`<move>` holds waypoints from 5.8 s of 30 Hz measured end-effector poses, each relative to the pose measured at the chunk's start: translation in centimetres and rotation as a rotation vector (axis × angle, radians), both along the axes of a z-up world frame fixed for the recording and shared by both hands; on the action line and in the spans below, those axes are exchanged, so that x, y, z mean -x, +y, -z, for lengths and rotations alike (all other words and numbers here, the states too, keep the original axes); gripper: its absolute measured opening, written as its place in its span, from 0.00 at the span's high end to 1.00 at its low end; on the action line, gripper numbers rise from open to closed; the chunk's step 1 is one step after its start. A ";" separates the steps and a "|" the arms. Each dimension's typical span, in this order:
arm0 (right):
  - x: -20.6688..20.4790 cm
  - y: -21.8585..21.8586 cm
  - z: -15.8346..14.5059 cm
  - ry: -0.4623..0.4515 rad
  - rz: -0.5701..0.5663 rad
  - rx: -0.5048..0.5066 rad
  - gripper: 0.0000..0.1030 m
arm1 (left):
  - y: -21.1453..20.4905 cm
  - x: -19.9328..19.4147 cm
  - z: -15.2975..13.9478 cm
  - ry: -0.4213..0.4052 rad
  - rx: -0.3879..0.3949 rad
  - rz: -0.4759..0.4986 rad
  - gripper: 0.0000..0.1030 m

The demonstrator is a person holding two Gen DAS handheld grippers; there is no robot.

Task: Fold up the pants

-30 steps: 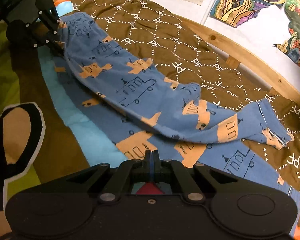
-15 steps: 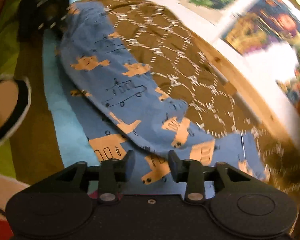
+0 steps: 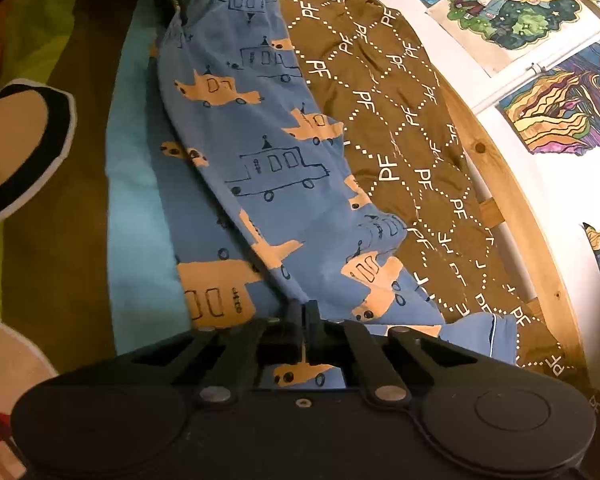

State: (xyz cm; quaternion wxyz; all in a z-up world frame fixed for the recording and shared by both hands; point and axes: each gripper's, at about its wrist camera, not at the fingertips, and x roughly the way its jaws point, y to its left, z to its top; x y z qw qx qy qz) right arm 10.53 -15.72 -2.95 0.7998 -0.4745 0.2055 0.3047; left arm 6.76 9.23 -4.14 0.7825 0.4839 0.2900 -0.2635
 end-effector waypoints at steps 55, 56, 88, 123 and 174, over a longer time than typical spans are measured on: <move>-14.4 -10.3 -9.2 0.360 0.663 -0.691 0.36 | -21.4 -8.4 0.9 0.267 0.805 -0.147 0.69; -15.2 -9.6 -9.3 0.369 0.663 -0.682 0.37 | -21.5 -8.7 1.1 0.274 0.803 -0.152 0.69; -1.2 -20.9 -5.0 0.205 1.139 -1.103 1.00 | -23.6 -6.5 1.7 0.215 0.585 -0.143 1.00; -1.9 -23.4 -1.4 0.155 1.182 -1.228 0.95 | -23.9 -6.5 1.4 0.174 0.570 -0.169 1.00; -1.0 -10.3 -0.5 0.222 0.735 -0.660 0.30 | -8.1 -6.3 1.1 0.264 0.337 -0.164 0.81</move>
